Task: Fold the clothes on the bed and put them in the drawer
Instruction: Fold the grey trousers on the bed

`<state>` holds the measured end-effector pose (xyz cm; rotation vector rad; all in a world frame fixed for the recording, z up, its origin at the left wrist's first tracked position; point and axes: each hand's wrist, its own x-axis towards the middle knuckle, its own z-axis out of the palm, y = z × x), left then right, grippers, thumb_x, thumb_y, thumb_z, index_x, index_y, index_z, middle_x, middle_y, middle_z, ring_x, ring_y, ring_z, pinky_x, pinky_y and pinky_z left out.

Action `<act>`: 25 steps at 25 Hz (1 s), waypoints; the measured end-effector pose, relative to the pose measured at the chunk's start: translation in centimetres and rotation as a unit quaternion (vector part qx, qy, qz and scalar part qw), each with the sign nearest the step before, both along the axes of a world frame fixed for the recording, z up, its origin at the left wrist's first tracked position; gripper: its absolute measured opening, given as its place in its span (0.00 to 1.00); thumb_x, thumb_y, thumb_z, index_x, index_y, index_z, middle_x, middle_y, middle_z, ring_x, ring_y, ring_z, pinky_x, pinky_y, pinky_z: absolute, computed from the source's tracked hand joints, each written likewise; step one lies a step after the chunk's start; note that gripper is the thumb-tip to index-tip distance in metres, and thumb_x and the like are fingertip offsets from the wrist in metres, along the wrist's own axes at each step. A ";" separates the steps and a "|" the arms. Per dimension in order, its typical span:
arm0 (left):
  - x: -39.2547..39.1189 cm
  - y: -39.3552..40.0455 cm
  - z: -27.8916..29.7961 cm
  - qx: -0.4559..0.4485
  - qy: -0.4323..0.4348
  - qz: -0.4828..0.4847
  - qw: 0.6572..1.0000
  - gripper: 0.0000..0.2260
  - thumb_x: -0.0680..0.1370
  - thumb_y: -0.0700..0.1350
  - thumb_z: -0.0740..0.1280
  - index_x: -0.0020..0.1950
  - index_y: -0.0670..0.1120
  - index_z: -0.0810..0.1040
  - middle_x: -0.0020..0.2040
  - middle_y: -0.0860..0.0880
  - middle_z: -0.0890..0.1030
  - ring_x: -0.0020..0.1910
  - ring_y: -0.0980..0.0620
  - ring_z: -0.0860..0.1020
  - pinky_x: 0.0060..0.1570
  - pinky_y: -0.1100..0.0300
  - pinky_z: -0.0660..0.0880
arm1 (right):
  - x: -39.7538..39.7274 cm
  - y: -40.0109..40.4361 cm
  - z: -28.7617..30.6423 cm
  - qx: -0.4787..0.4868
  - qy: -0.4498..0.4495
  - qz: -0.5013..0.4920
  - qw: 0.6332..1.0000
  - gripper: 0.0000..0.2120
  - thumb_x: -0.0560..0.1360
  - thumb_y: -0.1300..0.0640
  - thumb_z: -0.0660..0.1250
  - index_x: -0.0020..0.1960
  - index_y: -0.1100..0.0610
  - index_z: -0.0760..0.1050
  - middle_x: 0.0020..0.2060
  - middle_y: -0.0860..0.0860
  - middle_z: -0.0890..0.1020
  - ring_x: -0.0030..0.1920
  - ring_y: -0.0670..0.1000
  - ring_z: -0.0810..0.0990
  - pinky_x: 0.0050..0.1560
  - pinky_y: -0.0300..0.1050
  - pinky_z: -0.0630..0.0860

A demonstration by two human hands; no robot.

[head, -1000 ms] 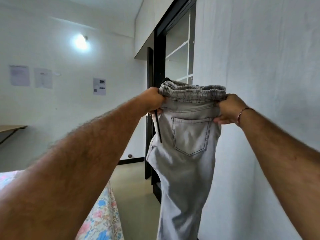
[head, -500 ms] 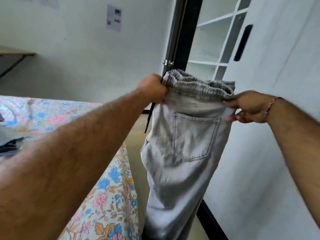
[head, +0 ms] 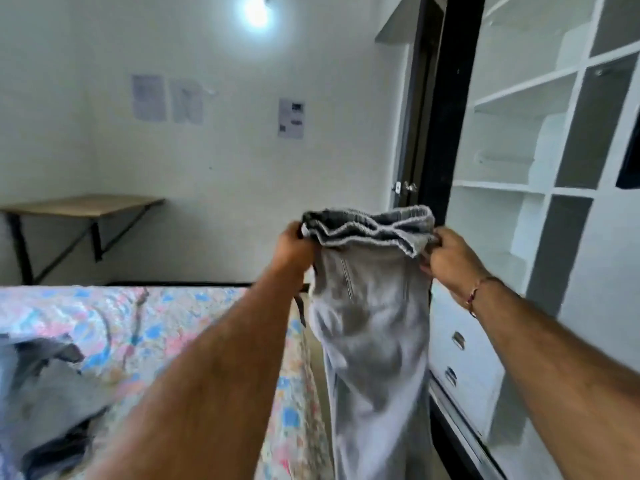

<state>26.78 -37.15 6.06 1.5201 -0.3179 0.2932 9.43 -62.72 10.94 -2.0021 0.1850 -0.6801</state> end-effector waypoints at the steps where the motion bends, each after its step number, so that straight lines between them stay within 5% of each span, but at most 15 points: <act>1: 0.7 2.2 6.3 -0.017 -0.063 0.023 0.998 0.17 0.68 0.35 0.72 0.56 0.44 0.84 0.52 0.39 0.87 0.55 0.38 0.84 0.58 0.36 0.81 | 1.6 1.4 4.4 -0.013 -0.068 0.008 0.998 0.06 0.73 0.55 0.67 0.49 0.46 0.78 0.48 0.54 0.84 0.51 0.57 0.83 0.54 0.59 0.81; 5: -4.9 10.1 26.3 -0.056 -0.210 -0.002 0.976 0.16 0.70 0.31 0.69 0.57 0.38 0.80 0.49 0.41 0.84 0.48 0.46 0.81 0.49 0.53 0.79 | 3.5 8.0 18.6 -0.019 -0.272 0.036 0.961 0.03 0.76 0.56 0.68 0.47 0.54 0.76 0.43 0.53 0.83 0.44 0.49 0.77 0.50 0.56 0.78; 10: -13.1 19.1 29.4 -0.026 -0.238 0.005 0.971 0.15 0.70 0.32 0.68 0.52 0.47 0.80 0.40 0.50 0.81 0.39 0.53 0.77 0.43 0.58 0.75 | 0.4 15.5 20.3 -0.021 -0.318 0.074 0.945 0.04 0.74 0.55 0.67 0.48 0.53 0.74 0.43 0.55 0.83 0.42 0.50 0.77 0.45 0.54 0.78; 14: -20.9 25.0 17.3 0.002 -0.197 0.017 0.980 0.14 0.64 0.37 0.71 0.47 0.49 0.80 0.40 0.50 0.81 0.39 0.53 0.77 0.43 0.59 0.75 | -5.9 19.7 7.7 -0.015 -0.236 0.132 0.963 0.07 0.78 0.59 0.65 0.51 0.49 0.77 0.47 0.49 0.84 0.51 0.56 0.82 0.54 0.57 0.79; 16: -25.7 28.5 6.8 0.135 -0.184 0.047 0.973 0.10 0.65 0.42 0.74 0.40 0.54 0.78 0.35 0.55 0.78 0.37 0.54 0.74 0.42 0.59 0.71 | -10.8 21.9 -2.6 -0.014 -0.179 0.172 0.969 0.12 0.80 0.62 0.62 0.52 0.45 0.79 0.48 0.45 0.84 0.52 0.49 0.81 0.58 0.52 0.77; 19: -35.5 34.0 -10.9 0.374 -0.080 0.103 0.918 0.16 0.72 0.45 0.76 0.37 0.57 0.69 0.31 0.57 0.73 0.36 0.53 0.71 0.36 0.57 0.66 | -20.1 25.3 -19.5 -0.082 -0.080 0.210 0.971 0.17 0.79 0.61 0.60 0.50 0.40 0.79 0.46 0.36 0.84 0.51 0.31 0.79 0.56 0.30 0.73; 22: -46.2 39.0 -23.6 0.521 0.048 0.052 0.851 0.12 0.74 0.50 0.74 0.42 0.59 0.71 0.38 0.57 0.75 0.43 0.53 0.76 0.37 0.64 0.66 | -30.5 28.6 -34.1 -0.096 0.057 0.235 0.965 0.26 0.77 0.64 0.69 0.55 0.30 0.79 0.50 0.28 0.83 0.55 0.26 0.77 0.54 0.27 0.72; 25: -51.5 40.5 -27.8 0.596 0.005 0.012 0.803 0.06 0.73 0.55 0.69 0.48 0.59 0.77 0.44 0.59 0.75 0.52 0.51 0.78 0.43 0.62 0.69 | -37.3 29.7 -40.3 -0.094 0.116 0.264 0.953 0.22 0.73 0.39 0.74 0.65 0.38 0.78 0.53 0.13 0.71 0.67 0.34 0.75 0.59 0.16 0.59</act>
